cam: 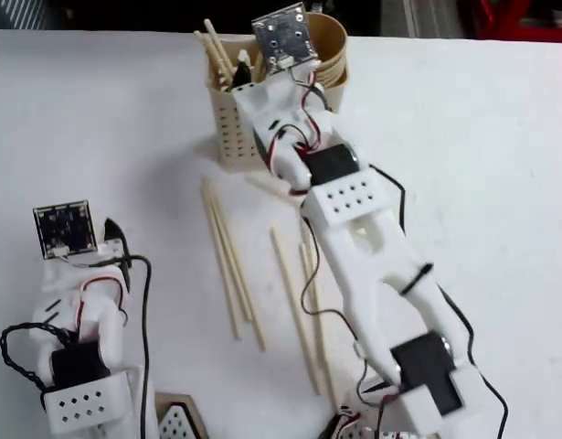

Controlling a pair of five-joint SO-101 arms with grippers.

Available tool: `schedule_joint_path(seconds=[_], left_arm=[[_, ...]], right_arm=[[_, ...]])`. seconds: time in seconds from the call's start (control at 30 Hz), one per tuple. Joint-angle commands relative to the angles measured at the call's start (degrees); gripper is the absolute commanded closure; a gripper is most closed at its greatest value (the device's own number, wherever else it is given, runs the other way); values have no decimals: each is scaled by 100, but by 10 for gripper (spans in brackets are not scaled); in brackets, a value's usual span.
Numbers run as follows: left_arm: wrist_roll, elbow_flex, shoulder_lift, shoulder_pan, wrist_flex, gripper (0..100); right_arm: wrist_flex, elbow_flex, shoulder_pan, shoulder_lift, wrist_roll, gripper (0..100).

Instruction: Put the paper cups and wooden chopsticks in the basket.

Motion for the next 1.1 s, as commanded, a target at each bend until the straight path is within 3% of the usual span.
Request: schedule_joint_path(seconds=[0.0,0.3,0.6,0.8,1.07], left_arm=[[-62,-35,-75,-40,-132,876],[-62,-35,-75,-40,-132,876],[-62,18,-75,-40,-167,876],[-62,18,-75,-40,-167,876],[-62,18,-75,-40,-158,876]], right_arm=[[673,-281,-31,-787,9,958],[3187,-273,-57,-2044,0,981],[4734,-62,-57,-2475,0,981],[4602,1389,-31,-2721,0,981],[3547,3604,-31,-3820,0,981]])
